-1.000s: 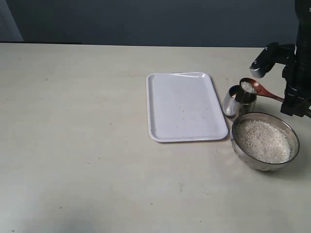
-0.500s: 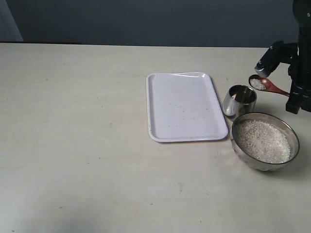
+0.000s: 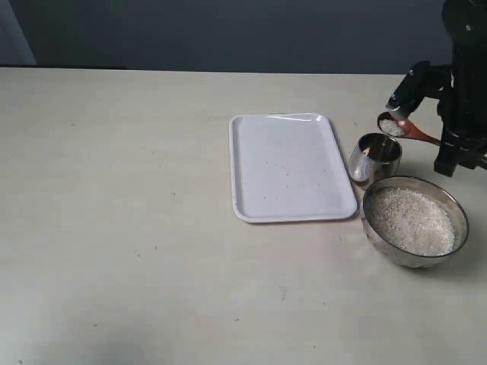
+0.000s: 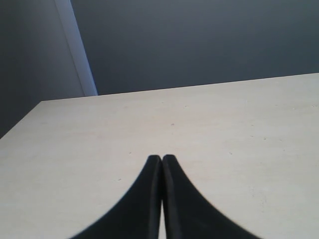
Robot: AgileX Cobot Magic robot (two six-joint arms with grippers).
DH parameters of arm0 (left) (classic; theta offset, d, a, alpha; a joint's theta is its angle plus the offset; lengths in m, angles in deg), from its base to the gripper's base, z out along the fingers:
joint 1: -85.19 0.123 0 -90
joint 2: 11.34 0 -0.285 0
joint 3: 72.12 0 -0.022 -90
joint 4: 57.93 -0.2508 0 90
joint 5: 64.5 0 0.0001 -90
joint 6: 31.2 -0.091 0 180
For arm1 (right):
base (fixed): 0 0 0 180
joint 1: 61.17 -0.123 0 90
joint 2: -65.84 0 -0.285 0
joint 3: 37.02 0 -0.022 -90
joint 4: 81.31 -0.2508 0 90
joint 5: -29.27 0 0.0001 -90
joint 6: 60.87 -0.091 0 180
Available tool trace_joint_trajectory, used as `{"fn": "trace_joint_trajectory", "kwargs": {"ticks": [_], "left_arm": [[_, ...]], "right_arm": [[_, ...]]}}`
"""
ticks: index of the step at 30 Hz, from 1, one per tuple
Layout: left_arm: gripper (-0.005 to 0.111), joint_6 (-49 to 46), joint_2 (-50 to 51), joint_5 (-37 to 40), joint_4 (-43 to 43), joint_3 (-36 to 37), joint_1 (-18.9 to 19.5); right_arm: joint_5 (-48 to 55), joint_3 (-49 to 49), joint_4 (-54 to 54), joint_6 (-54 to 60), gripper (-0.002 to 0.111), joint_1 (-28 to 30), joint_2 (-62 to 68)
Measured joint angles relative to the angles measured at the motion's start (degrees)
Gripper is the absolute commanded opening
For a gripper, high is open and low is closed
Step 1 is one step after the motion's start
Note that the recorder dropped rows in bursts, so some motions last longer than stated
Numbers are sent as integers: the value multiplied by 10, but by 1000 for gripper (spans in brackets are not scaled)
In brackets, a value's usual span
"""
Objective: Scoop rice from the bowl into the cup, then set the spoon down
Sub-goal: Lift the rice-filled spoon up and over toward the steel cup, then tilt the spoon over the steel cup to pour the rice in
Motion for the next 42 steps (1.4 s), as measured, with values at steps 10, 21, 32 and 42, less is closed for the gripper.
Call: {"fn": "trace_joint_trajectory", "kwargs": {"ticks": [10, 21, 32, 42], "left_arm": [[0, 0, 0, 0, 0, 0, 0], [0, 0, 0, 0, 0, 0, 0], [0, 0, 0, 0, 0, 0, 0], [0, 0, 0, 0, 0, 0, 0]], "right_arm": [[-8, 0, 74, -53, -1, -26, 15], [3, 0, 124, -86, -1, -60, 34], [18, 0, 163, -130, -1, -69, 37], [30, 0, 172, -135, -1, -95, 37]]}}
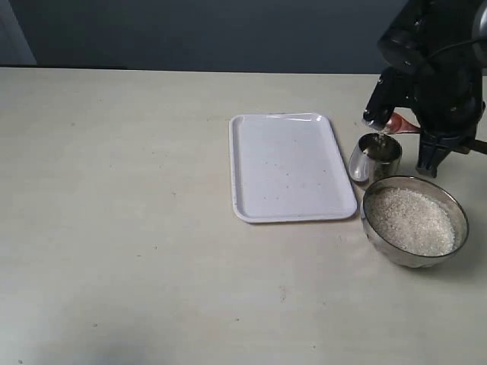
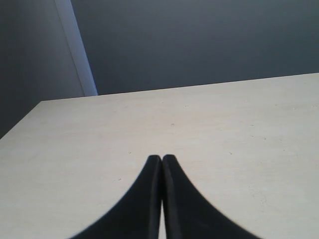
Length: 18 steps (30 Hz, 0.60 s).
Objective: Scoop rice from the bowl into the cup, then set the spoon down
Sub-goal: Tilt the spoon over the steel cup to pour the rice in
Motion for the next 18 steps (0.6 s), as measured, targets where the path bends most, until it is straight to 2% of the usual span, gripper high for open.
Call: {"fn": "trace_joint_trajectory", "kwargs": {"ticks": [18], "left_arm": [[0, 0, 0, 0, 0, 0, 0]], "right_arm": [[6, 7, 46, -39, -1, -11, 0]]}}
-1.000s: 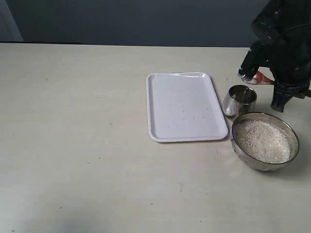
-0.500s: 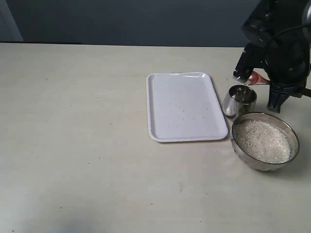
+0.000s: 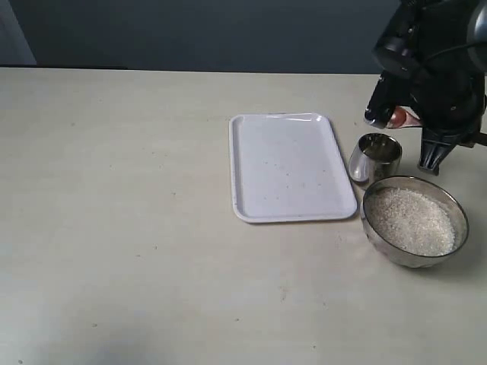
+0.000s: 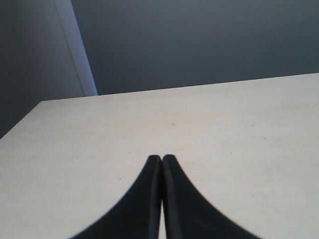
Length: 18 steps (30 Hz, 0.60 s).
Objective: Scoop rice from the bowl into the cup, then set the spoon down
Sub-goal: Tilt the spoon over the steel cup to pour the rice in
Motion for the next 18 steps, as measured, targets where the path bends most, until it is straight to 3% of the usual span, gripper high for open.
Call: {"fn": "trace_joint_trajectory", "kwargs": {"ticks": [5, 18], "left_arm": [[0, 0, 0, 0, 0, 0, 0], [0, 0, 0, 0, 0, 0, 0]], "right_arm": [[1, 54, 29, -25, -1, -2, 0], [-1, 57, 95, -73, -1, -43, -3]]}}
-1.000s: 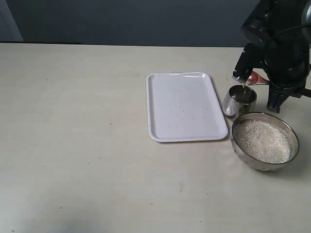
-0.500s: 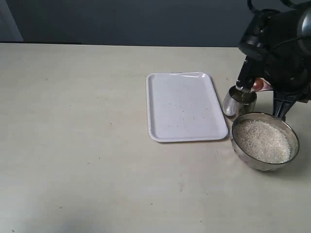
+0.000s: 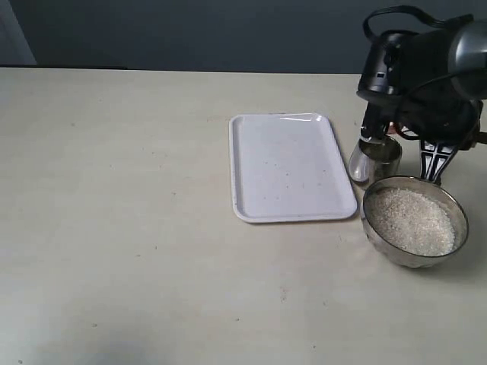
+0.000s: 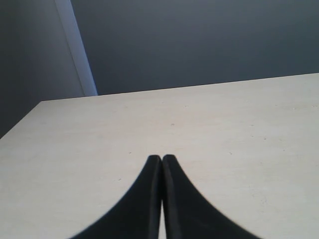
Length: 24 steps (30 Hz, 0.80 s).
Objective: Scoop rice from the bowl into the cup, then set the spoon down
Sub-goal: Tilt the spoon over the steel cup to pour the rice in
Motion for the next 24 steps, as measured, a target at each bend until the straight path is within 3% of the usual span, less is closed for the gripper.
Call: {"fn": "trace_joint_trajectory", "kwargs": {"ticks": [24], "left_arm": [[0, 0, 0, 0, 0, 0, 0]], "right_arm": [[0, 51, 91, -60, -1, -18, 0]]}}
